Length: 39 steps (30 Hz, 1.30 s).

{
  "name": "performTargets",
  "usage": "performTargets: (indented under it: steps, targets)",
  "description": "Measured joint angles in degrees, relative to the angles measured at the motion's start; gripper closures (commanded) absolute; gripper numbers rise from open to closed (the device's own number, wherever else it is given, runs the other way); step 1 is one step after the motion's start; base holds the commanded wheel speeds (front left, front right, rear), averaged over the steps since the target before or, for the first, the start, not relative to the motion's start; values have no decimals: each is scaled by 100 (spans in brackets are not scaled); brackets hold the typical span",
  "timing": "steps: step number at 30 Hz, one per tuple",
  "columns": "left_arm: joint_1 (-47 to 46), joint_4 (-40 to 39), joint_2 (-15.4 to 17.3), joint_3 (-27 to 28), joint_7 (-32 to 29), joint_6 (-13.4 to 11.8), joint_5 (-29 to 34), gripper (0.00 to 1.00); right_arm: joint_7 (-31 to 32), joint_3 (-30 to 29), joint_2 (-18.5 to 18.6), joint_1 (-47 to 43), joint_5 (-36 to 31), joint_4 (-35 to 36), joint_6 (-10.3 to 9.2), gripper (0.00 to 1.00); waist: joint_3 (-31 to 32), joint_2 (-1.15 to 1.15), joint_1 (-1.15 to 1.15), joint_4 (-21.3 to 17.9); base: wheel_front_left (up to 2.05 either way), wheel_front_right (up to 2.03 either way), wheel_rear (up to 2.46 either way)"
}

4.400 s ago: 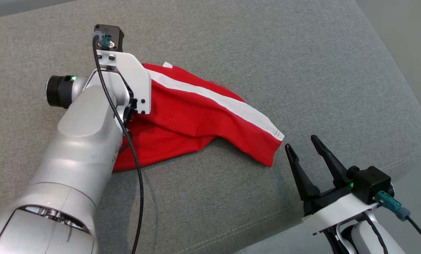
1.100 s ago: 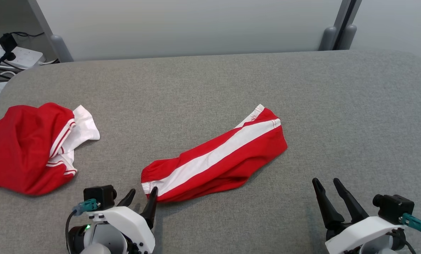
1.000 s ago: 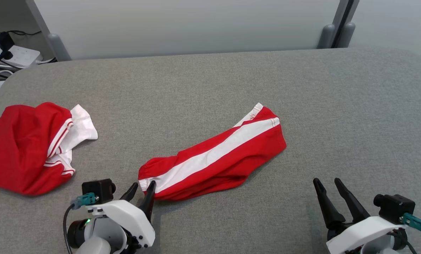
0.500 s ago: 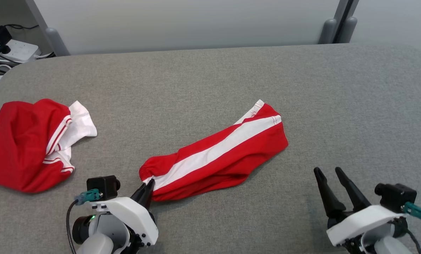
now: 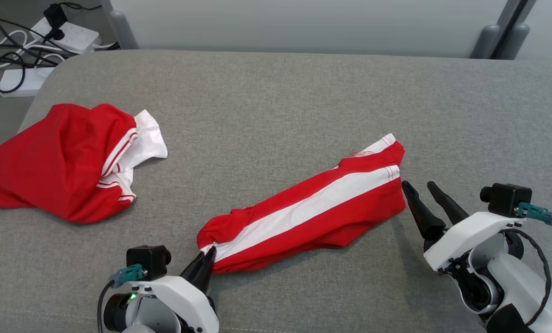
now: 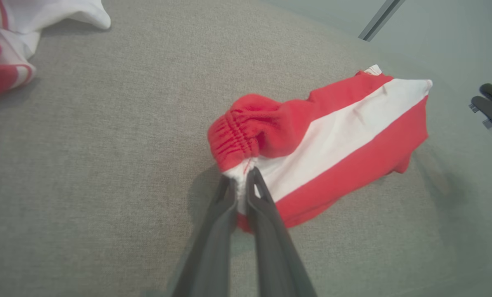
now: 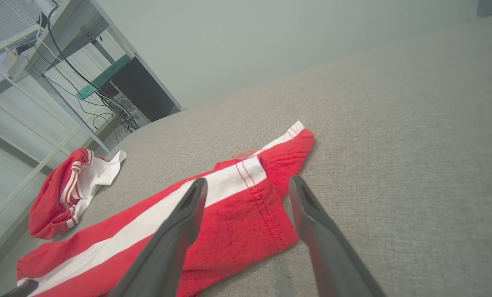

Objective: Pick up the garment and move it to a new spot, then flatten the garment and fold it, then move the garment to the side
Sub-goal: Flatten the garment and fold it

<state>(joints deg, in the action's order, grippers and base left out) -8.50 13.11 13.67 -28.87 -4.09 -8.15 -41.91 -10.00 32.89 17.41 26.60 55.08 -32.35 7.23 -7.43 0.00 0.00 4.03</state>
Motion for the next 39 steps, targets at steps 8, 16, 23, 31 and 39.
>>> performTargets:
  steps: [8,16,23,31,39]
  targets:
    - [-13,-29,-166,-141,0,2,0,100,13,588,124,481,709,-421,0,0,-110,0,0,223,0,0,0]
    - [-129,32,-269,-297,-1,55,7,100,-15,1129,250,962,1062,-878,0,0,-238,0,0,341,0,0,0]
    - [-271,66,-368,-374,0,104,8,100,-58,1529,289,1306,1390,-1138,0,38,-355,0,0,436,0,0,0]
    - [-328,123,-369,-420,0,109,25,100,-54,1913,290,1436,1717,-1332,0,100,-407,0,0,496,0,0,0]
    - [-371,113,-334,-312,162,102,23,100,-246,2196,409,1539,1760,-1289,0,100,-244,0,0,421,0,0,0]
